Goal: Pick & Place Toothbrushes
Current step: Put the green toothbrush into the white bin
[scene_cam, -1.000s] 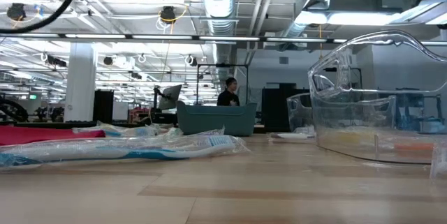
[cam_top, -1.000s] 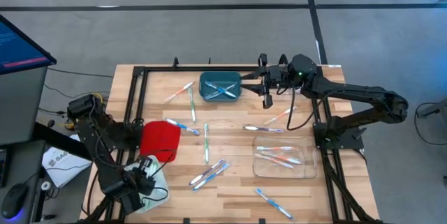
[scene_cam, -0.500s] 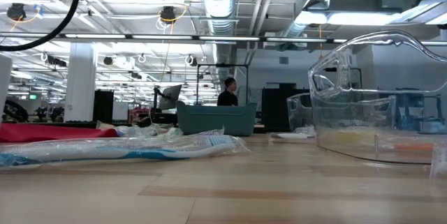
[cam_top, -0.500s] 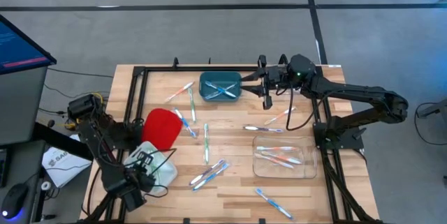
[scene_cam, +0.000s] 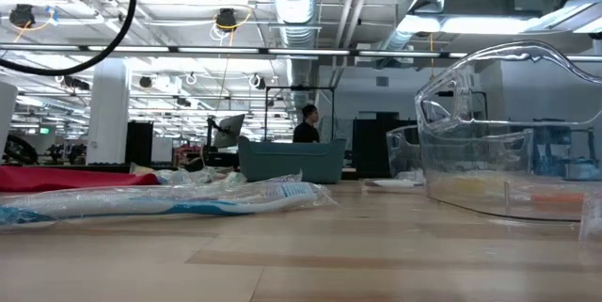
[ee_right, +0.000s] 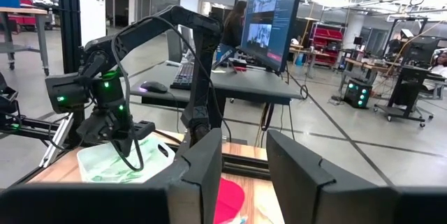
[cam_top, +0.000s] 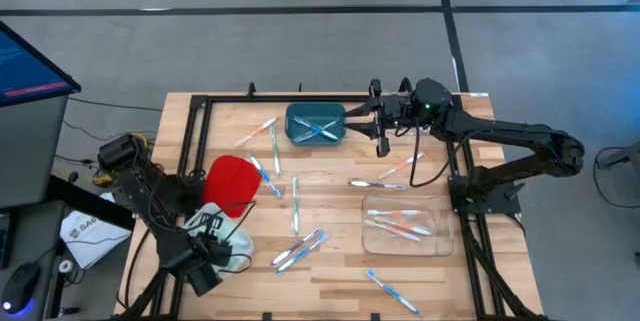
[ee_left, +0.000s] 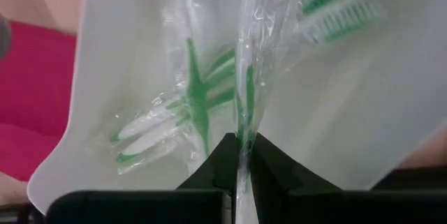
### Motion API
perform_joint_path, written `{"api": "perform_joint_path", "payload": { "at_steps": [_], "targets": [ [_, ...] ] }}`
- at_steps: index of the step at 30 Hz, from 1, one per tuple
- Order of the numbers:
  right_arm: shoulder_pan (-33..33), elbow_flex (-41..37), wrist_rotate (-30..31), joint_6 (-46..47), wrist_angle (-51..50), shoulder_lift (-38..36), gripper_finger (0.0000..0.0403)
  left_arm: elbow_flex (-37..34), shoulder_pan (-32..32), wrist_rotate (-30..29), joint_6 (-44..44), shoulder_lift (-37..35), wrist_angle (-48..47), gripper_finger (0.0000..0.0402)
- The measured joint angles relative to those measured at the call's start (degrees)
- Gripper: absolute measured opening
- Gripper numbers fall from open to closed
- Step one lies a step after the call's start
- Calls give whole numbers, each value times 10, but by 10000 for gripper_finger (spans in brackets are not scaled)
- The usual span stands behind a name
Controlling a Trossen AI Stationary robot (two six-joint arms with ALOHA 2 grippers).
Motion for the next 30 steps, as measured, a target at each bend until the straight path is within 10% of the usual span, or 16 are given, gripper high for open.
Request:
{"api": "perform_joint_path", "payload": {
  "at_steps": [30],
  "targets": [
    [0,0,0,0,-13,0,108,14,29,59,-153,0,9,17]
  ]
}}
